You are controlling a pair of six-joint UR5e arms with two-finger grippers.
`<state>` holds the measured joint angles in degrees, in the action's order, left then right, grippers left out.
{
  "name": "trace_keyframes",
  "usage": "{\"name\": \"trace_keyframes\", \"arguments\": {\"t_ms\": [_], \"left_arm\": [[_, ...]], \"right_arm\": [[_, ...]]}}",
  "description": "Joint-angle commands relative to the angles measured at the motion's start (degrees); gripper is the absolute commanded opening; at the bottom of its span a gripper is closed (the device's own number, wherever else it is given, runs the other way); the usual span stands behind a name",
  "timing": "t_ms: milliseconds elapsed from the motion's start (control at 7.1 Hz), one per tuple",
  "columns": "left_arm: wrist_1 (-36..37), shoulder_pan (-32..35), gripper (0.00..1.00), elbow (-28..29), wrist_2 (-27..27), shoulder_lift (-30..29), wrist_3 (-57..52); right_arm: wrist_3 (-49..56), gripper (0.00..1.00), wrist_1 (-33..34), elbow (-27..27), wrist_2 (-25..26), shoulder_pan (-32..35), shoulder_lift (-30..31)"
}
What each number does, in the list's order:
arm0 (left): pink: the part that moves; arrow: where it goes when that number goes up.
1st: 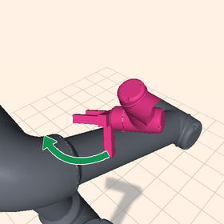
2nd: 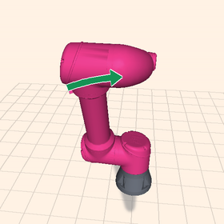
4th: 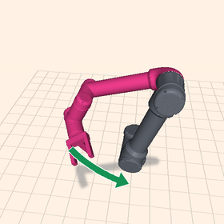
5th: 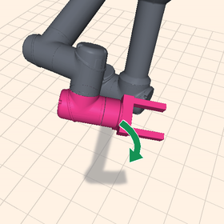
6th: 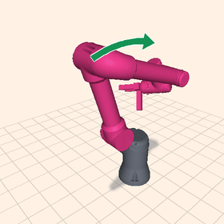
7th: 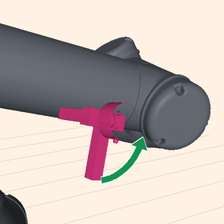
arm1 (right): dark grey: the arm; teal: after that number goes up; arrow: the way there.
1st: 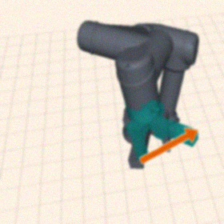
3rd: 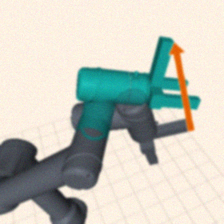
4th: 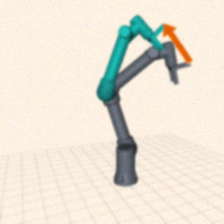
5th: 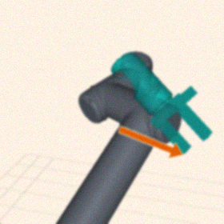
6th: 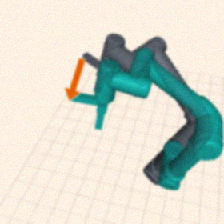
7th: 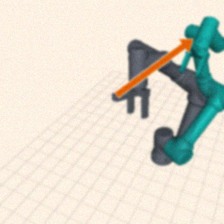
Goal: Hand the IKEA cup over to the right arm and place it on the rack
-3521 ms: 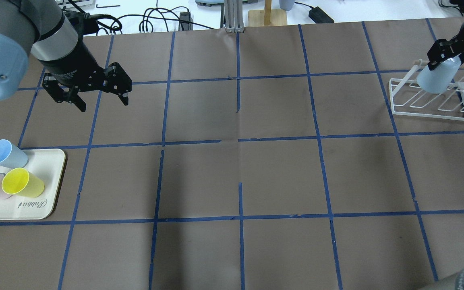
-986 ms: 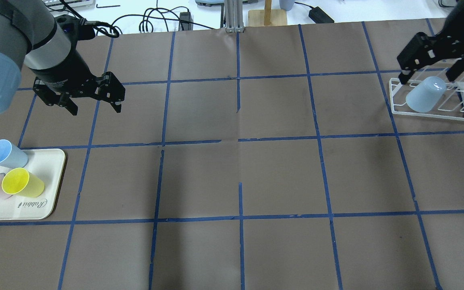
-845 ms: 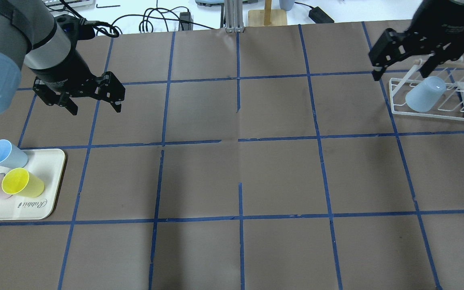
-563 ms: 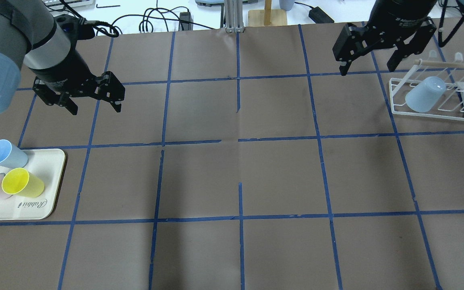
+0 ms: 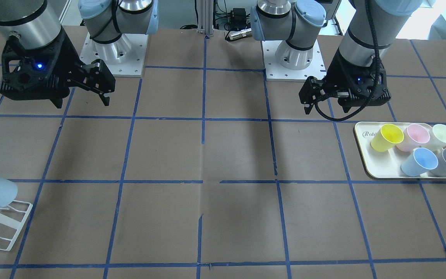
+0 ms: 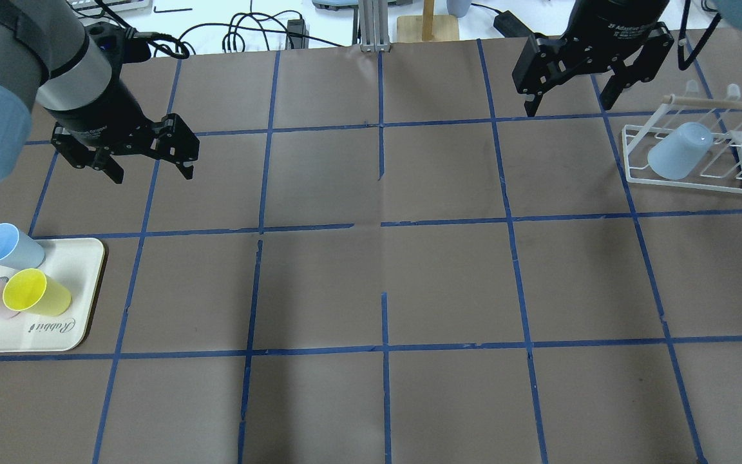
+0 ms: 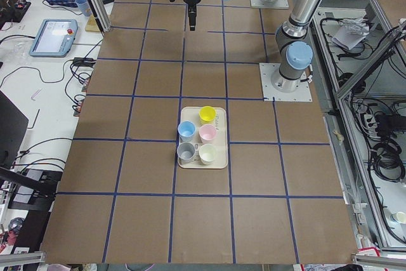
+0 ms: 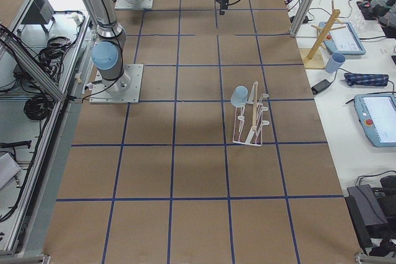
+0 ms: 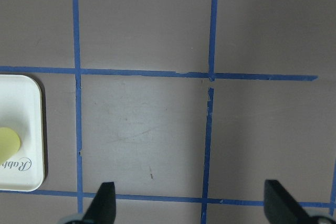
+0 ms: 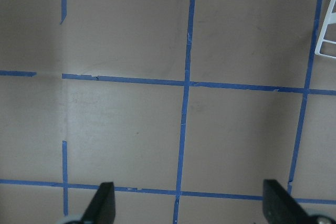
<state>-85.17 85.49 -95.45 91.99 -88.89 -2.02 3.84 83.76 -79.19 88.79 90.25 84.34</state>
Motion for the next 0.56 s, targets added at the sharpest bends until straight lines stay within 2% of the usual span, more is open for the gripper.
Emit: {"name": "trace_keyframes", "arguments": {"t_ms": [0,423], "left_arm": [[0.00,-0.06,1.00,0.00,-0.06,0.03,0.00],[0.00,-0.06,1.00,0.00,0.29,0.12,-0.09]], "right_arm": [[-0.06,1.00,0.00,0.00,-0.02,0.02,-0.05],[-0.06,1.00,-0.08,-0.09,-0.02,0.02,0.04]]}}
